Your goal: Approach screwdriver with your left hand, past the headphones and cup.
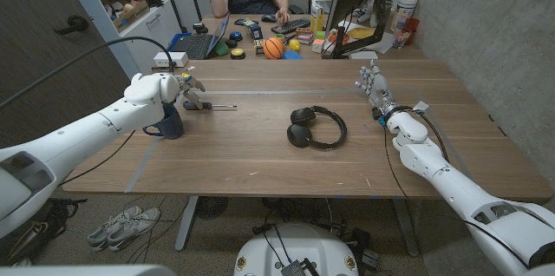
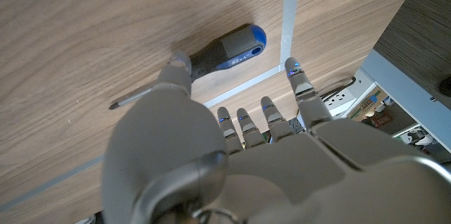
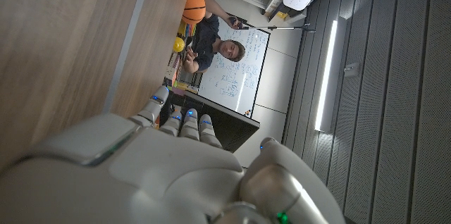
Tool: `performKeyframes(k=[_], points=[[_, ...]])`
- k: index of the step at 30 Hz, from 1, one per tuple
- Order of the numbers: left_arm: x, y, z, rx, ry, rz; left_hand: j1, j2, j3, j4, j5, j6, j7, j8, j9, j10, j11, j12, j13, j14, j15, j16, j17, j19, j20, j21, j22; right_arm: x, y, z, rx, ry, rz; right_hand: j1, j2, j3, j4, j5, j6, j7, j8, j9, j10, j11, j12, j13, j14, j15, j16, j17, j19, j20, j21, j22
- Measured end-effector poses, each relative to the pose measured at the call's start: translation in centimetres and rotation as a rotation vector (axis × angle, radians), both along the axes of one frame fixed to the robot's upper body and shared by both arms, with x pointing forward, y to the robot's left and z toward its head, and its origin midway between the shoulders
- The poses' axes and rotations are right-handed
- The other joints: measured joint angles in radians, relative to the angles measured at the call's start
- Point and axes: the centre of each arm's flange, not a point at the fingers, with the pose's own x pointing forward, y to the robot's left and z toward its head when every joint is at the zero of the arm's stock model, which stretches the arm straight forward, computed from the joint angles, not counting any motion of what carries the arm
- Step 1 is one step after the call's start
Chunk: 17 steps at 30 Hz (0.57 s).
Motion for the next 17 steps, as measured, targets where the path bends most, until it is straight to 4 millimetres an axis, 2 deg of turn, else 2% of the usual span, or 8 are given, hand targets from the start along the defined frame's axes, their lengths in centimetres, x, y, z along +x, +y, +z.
performKeyframes(k=[17], points=[[-0.15, -0.32, -0.07, 0.016, 0.014, 0.01, 0.009, 0.009, 0.0, 0.0, -0.008, 0.009, 0.002, -0.008, 0.0, 0.0, 0.0, 0.0, 0.0, 0.0, 0.0, 0.0, 0.0, -0.004, -0.004, 0.0, 0.0, -0.08, -0.17, -0.09, 0.003, -0.001, 0.004, 0.0, 0.0, -0.004, -0.004, 0.004, 0.0, 0.0, 0.0, 0.0, 0.0, 0.0, 0.0, 0.0, 0.0, 0.0, 0.0, 0.0, 0.0, 0.0, -0.011, 0.0]])
